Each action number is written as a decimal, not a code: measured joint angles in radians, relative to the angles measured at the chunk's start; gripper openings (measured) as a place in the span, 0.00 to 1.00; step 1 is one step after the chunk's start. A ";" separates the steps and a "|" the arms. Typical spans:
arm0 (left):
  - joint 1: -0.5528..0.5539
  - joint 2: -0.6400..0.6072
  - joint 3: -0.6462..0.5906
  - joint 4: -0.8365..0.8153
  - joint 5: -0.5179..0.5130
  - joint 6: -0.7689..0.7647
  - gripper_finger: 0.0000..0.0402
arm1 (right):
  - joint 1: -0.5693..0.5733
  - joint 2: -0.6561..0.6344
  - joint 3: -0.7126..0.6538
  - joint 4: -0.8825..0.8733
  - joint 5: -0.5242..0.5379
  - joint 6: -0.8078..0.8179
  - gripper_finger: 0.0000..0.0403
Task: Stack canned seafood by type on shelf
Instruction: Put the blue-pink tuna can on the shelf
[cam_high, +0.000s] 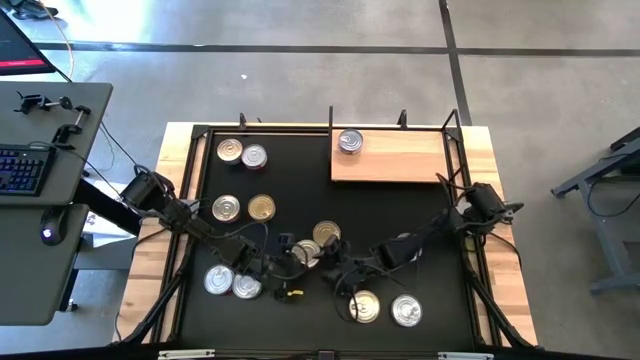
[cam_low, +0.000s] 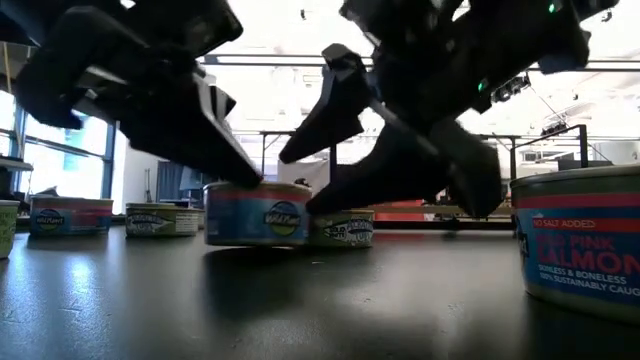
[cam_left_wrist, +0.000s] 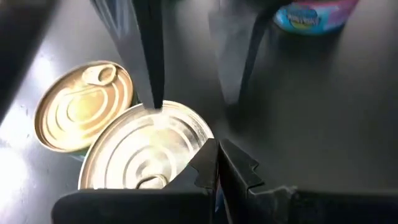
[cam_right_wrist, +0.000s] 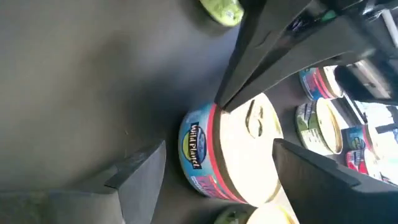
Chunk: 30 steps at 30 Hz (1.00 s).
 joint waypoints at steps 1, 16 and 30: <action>0.003 0.000 0.000 0.007 -0.001 -0.005 0.00 | -0.003 0.008 0.000 0.002 0.000 -0.013 0.71; 0.010 -0.002 0.002 0.118 -0.013 -0.042 0.00 | -0.010 0.071 0.000 0.103 0.085 -0.074 0.71; 0.002 -0.050 0.001 0.117 -0.024 -0.040 0.00 | 0.007 0.063 0.000 0.104 0.108 0.198 0.41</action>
